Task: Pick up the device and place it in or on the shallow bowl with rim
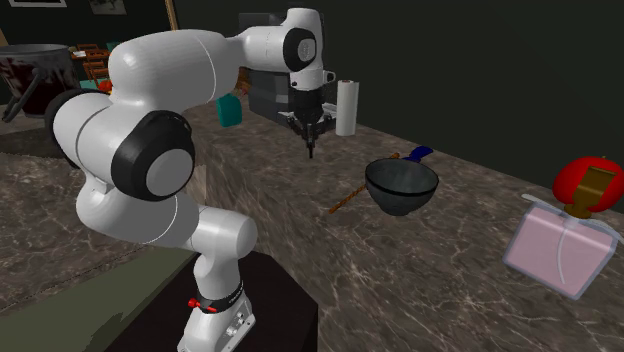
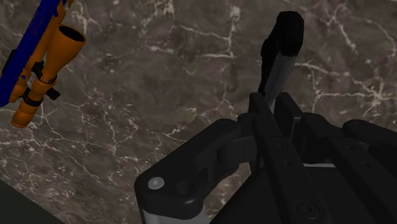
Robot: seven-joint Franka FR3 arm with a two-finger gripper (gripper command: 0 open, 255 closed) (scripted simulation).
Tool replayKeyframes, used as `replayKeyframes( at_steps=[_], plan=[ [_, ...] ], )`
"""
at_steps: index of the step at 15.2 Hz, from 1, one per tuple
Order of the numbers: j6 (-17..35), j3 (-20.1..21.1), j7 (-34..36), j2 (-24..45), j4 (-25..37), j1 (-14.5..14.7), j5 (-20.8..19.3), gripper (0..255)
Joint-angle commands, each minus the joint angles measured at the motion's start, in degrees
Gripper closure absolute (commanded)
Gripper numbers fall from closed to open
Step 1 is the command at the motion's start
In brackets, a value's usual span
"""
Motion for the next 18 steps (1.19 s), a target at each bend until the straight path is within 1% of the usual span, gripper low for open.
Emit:
replayKeyframes(
  at_steps=[1,18],
  plan=[
    [-1.4,0.1,-0.2,0.9,2.2,0.2,0.3,255],
    [-13.3,1.1,-1.7,6.4,19.6,1.3,2.0,255]
  ],
)
